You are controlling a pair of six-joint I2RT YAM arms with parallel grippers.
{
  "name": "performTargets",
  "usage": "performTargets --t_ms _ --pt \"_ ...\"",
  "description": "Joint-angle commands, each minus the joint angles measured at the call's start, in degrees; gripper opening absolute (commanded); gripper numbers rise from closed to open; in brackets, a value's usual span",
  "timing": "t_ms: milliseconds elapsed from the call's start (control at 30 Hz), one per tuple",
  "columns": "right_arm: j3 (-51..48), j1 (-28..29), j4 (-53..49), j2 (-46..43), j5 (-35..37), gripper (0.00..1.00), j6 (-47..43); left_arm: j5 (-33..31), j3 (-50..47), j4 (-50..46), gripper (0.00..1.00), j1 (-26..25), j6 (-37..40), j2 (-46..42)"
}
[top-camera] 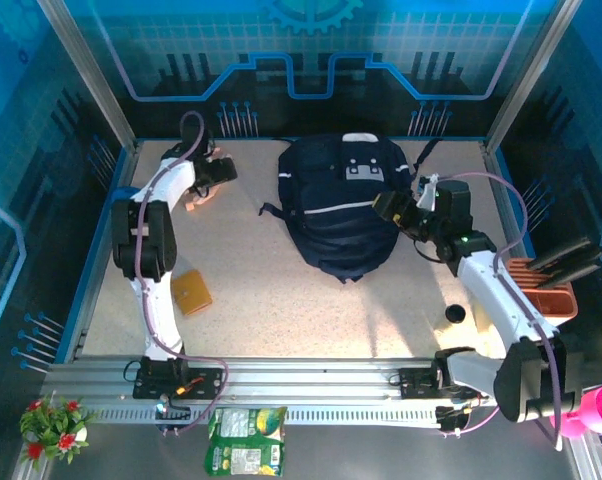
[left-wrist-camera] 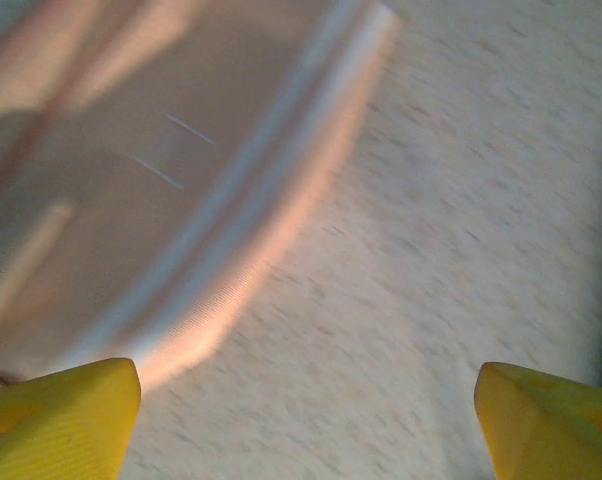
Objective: Pack the student bag
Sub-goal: Move the pencil pouch to the middle-left of the table.
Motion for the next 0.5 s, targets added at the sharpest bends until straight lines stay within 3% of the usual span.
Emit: performTargets --t_ms 0,200,467 --pt "2.62 -0.58 -5.57 -1.63 3.55 0.78 -3.78 -2.37 5.92 -5.71 0.89 0.42 -1.2 4.14" --pt "3.71 0.46 -5.44 -1.84 3.33 0.83 -4.37 1.86 14.99 -15.98 0.9 1.8 -0.74 10.69" --pt "6.09 2.77 -4.44 0.93 2.92 0.85 -4.55 8.57 9.67 -17.82 0.9 1.52 -4.92 10.88"
